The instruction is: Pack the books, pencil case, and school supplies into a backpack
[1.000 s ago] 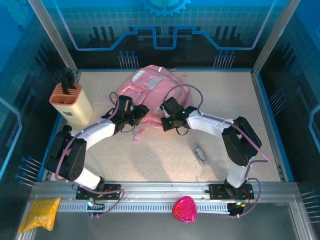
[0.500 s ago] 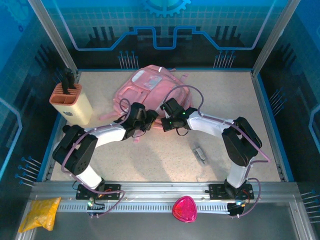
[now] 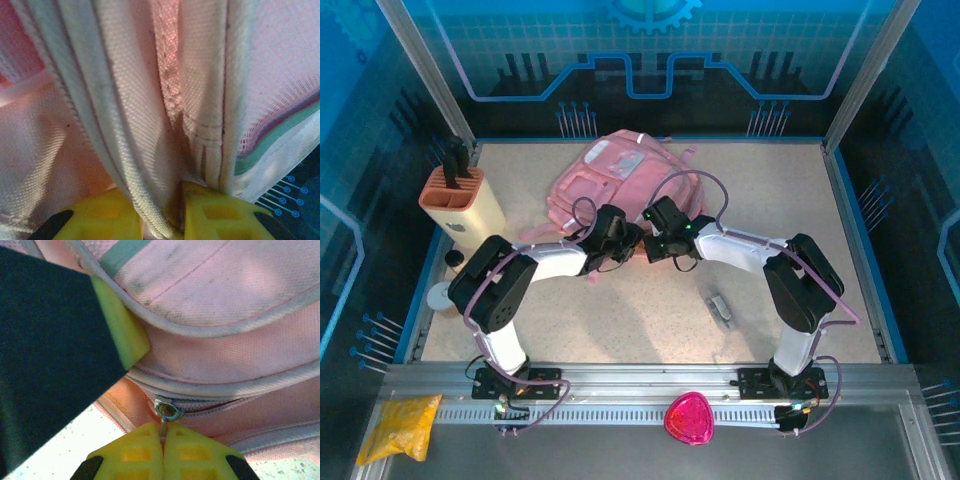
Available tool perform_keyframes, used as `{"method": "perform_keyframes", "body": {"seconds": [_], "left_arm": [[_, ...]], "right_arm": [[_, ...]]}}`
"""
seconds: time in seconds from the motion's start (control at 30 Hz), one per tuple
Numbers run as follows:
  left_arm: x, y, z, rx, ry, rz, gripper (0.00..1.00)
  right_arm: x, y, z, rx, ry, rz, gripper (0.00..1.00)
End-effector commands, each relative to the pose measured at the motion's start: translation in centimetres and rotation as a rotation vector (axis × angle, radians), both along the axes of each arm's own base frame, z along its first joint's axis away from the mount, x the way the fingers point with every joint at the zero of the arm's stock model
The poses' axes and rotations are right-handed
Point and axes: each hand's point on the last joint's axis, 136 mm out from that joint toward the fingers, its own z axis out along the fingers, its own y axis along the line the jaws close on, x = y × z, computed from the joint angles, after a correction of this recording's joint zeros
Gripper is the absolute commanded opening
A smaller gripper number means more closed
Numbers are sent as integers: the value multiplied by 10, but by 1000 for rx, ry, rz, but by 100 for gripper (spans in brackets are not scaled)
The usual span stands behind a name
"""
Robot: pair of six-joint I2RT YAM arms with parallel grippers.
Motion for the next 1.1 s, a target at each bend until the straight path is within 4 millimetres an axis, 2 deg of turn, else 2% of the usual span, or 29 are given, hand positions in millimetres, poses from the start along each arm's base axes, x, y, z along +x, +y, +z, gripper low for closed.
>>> {"method": "perform_keyframes", "body": {"seconds": [0.0,0.13,0.37,0.47,0.57,0.63,0.8,0.93,1.0,1.07], "left_arm": [[12,2,2,41,-42,21,14],[8,15,12,105,-68,2,1],[-6,54,34,240,-89,-48,0],[-4,71,43,247,-100,-83,0],[-1,93,51,263,-108,-108,0],[5,106,58,269,-120,-131,0],[21,143,73,366,-130,-143,0],[42,162,76,389,-117,-141,0],[51,169,75,381,-127,-129,6],[53,174,74,357,-118,-117,19]], "right_arm": [[-8,-1,14,0,-30,20,0],[-6,-18,20,-36,-56,1,0],[6,-60,23,-52,-63,-84,0],[12,-76,25,-75,-66,-109,0],[11,-80,27,-91,-76,-96,0],[5,-71,28,-71,-73,-53,0],[-25,-22,23,-59,-65,98,0],[-50,42,28,59,-37,212,0],[-55,63,29,92,-14,233,0],[-51,69,29,109,3,213,0]]}}
